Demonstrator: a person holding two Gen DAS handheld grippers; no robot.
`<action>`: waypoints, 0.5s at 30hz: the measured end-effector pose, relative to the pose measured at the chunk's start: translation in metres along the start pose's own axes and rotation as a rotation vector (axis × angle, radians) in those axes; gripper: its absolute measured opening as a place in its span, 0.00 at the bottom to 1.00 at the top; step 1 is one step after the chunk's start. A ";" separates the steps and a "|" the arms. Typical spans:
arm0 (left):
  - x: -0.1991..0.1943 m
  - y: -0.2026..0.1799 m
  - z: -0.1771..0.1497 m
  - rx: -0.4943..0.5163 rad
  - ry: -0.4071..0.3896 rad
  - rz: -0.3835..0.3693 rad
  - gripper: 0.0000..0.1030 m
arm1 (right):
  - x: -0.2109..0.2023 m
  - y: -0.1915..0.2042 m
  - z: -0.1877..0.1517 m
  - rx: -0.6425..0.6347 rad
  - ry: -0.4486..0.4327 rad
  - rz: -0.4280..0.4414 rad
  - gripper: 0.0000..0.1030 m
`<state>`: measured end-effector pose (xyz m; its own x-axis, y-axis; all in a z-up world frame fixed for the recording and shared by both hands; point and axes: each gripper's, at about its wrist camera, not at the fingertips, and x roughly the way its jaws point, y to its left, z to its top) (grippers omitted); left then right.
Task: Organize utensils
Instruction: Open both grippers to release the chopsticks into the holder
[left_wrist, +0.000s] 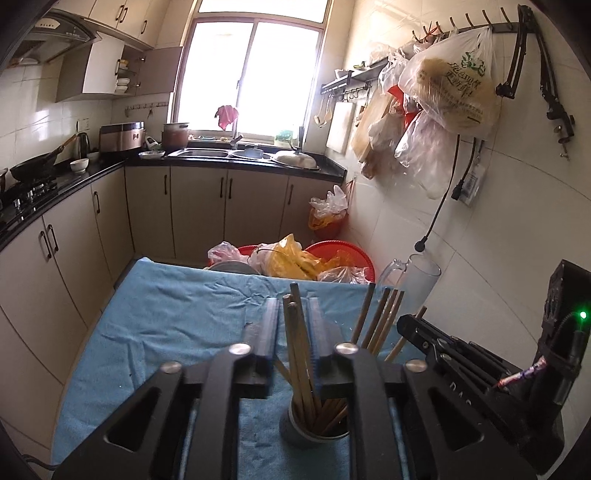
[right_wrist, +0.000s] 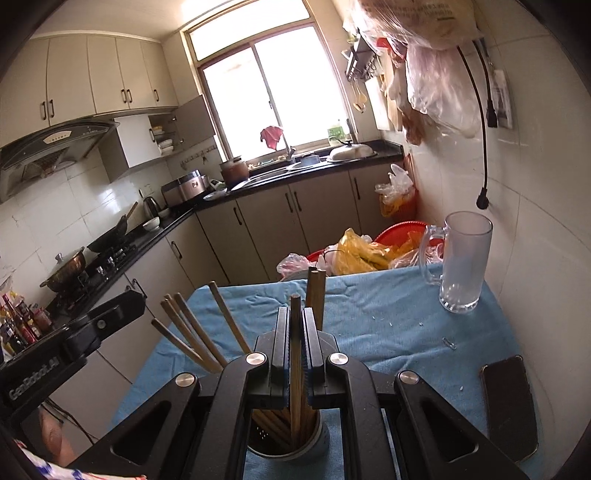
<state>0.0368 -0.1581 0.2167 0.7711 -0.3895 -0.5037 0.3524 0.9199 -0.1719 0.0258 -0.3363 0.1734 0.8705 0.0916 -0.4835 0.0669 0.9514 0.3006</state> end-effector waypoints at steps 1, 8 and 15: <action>-0.002 0.000 -0.001 0.000 -0.005 0.002 0.25 | 0.000 -0.001 0.000 0.005 0.000 0.001 0.06; -0.028 -0.003 -0.005 0.026 -0.047 0.032 0.44 | -0.012 -0.001 0.004 0.018 -0.029 -0.005 0.33; -0.064 -0.005 -0.018 0.048 -0.072 0.088 0.73 | -0.046 0.005 0.008 0.008 -0.085 -0.019 0.43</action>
<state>-0.0241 -0.1368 0.2347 0.8358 -0.3111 -0.4524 0.3052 0.9482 -0.0883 -0.0104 -0.3382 0.2037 0.9071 0.0483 -0.4181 0.0873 0.9502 0.2992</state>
